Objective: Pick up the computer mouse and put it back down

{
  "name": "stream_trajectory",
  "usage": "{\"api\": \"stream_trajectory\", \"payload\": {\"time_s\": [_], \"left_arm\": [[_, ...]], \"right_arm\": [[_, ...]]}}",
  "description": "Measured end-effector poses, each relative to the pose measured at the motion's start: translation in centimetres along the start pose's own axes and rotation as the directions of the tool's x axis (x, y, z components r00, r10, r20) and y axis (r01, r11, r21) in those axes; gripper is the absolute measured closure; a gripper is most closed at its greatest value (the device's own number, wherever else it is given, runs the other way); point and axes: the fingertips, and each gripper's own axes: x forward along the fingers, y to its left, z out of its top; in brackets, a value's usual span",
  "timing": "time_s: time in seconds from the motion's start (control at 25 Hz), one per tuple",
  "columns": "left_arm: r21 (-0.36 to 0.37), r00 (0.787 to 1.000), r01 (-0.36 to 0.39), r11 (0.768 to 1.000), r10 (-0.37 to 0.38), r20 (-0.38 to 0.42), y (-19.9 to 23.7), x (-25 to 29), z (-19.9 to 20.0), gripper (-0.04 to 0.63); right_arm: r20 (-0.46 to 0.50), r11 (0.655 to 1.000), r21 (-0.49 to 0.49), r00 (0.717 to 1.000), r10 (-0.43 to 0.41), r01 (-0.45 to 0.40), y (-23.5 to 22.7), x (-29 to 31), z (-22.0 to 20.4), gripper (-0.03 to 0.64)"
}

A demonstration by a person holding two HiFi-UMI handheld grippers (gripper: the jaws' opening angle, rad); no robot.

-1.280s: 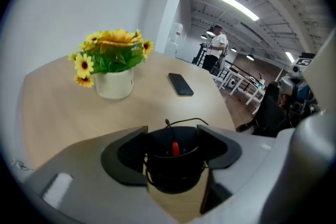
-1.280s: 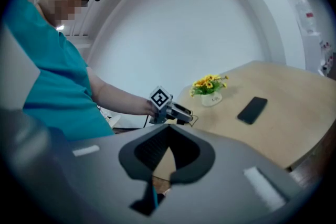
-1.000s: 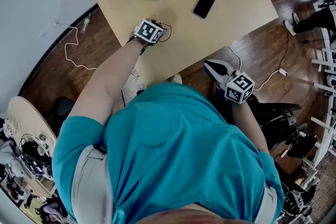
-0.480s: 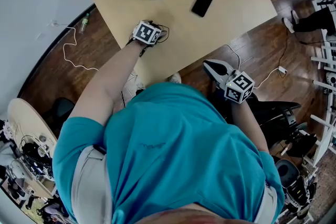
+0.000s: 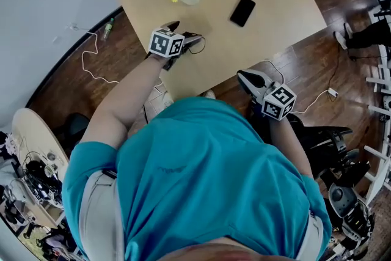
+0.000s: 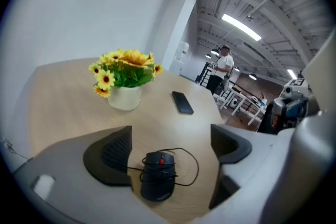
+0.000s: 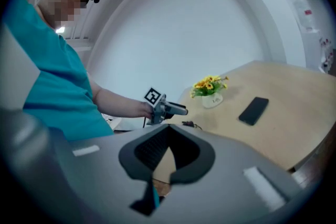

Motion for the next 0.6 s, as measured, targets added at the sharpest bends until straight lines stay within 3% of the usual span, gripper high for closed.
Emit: {"api": "stream_trajectory", "payload": {"time_s": [0.08,0.16,0.32,0.44,0.6], "left_arm": [[-0.023,0.998,0.023,0.999,-0.022,0.065,-0.9,-2.2,1.0,0.128],[-0.041,0.990,0.052,0.998,-0.046,0.132,-2.1,-4.7,1.7,0.206],[-0.045,0.964,0.085,0.995,-0.071,0.254,-5.0,-9.9,2.0,0.402],[-0.065,0.944,0.088,0.994,-0.062,0.324,-7.3,-13.5,1.3,0.593],[-0.086,0.927,0.077,0.993,-0.040,0.374,-11.1,-17.1,-0.6,0.592]], "right_arm": [[0.011,1.000,-0.005,1.000,0.007,-0.007,0.2,0.1,0.4,0.614],[0.024,1.000,-0.013,1.000,0.016,-0.016,0.4,0.2,0.9,0.614],[0.053,0.998,-0.046,0.997,0.047,-0.045,0.7,0.1,2.1,0.614],[0.073,0.994,-0.073,0.994,0.084,-0.079,0.8,0.1,3.0,0.614],[0.085,0.985,-0.100,0.985,0.149,-0.141,1.0,0.3,3.4,0.614]]}}
